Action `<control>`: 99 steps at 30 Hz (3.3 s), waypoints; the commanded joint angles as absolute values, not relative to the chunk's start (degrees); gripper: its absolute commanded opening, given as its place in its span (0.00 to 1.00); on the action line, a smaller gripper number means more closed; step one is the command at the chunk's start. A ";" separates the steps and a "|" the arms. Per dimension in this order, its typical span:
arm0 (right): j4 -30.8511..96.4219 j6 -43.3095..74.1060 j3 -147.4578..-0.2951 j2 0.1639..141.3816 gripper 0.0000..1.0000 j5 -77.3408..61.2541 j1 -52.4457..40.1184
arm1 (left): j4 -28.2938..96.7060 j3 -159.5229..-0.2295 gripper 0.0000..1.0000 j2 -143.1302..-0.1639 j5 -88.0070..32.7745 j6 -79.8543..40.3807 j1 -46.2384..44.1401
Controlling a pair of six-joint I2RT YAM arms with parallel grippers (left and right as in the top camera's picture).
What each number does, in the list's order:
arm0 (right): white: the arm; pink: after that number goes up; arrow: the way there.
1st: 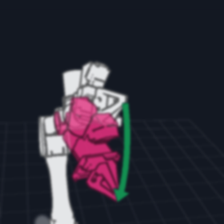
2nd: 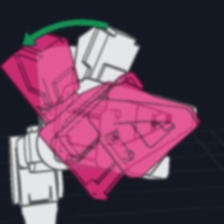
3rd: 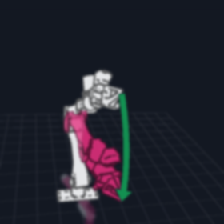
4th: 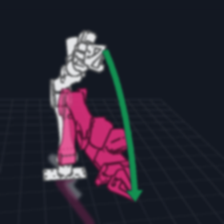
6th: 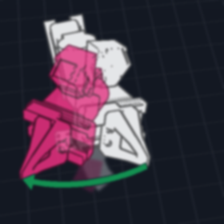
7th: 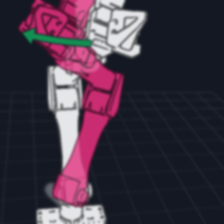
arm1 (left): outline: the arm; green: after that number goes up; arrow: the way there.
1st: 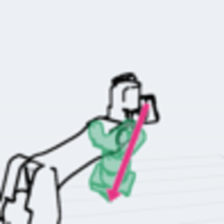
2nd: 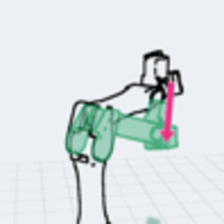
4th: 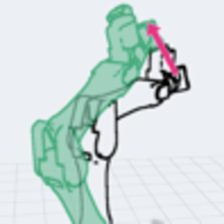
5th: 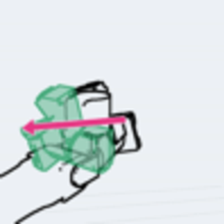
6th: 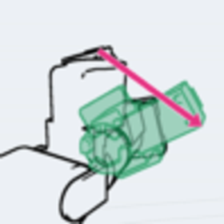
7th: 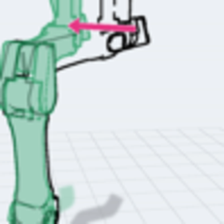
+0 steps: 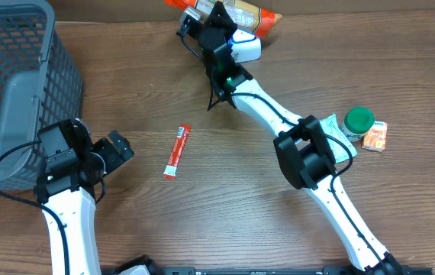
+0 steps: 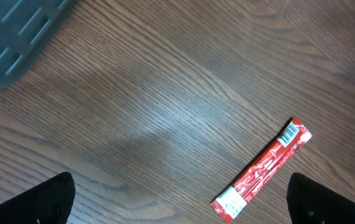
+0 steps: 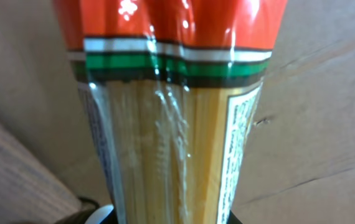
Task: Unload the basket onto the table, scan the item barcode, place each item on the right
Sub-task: 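Hold the spaghetti pack in front of the white scanner, then carry the spaghetti pack right and lower it near the teal pack, then release the spaghetti pack and move the right gripper to the red stick, then lower the right gripper and grasp the red stick snack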
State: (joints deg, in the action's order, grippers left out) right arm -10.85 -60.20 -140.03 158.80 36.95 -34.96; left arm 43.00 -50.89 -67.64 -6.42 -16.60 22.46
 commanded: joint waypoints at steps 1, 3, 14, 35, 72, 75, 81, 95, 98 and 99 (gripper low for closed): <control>-5.85 -52.53 -141.40 142.56 0.03 41.47 -34.65 | 42.83 -51.68 1.00 -67.94 -5.76 -17.37 20.82; 3.14 -46.65 -141.40 138.63 0.03 46.13 -34.65 | 42.83 -51.68 1.00 -67.94 -5.76 -17.37 19.81; 84.29 -3.31 -141.38 130.04 0.04 32.49 -32.97 | 42.83 -51.68 1.00 -67.94 -5.76 -17.37 18.81; 95.13 15.03 -122.23 130.87 0.06 12.62 -27.33 | 42.83 -51.68 1.00 -67.94 -5.76 -17.37 18.81; 75.94 22.39 -109.65 130.82 1.00 -0.82 -43.29 | 42.83 -51.68 1.00 -67.94 -5.76 -17.37 18.81; 68.55 22.83 -109.65 130.82 1.00 -6.22 -47.03 | 42.83 -51.68 1.00 -67.94 -5.76 -17.37 18.81; 53.52 26.98 -109.65 130.85 1.00 -8.84 -51.29 | 42.83 -51.68 1.00 -67.94 -5.76 -17.37 18.81; 36.36 43.72 -103.24 131.83 0.47 -2.11 -52.45 | 42.83 -51.68 1.00 -67.94 -5.76 -17.37 18.81; 34.20 43.68 -101.36 131.98 0.31 -0.30 -53.28 | 42.83 -51.68 1.00 -67.94 -5.76 -17.37 18.81; 33.91 43.64 -101.08 131.98 0.23 0.84 -53.65 | 42.83 -51.68 0.99 -67.94 -5.76 -17.37 18.81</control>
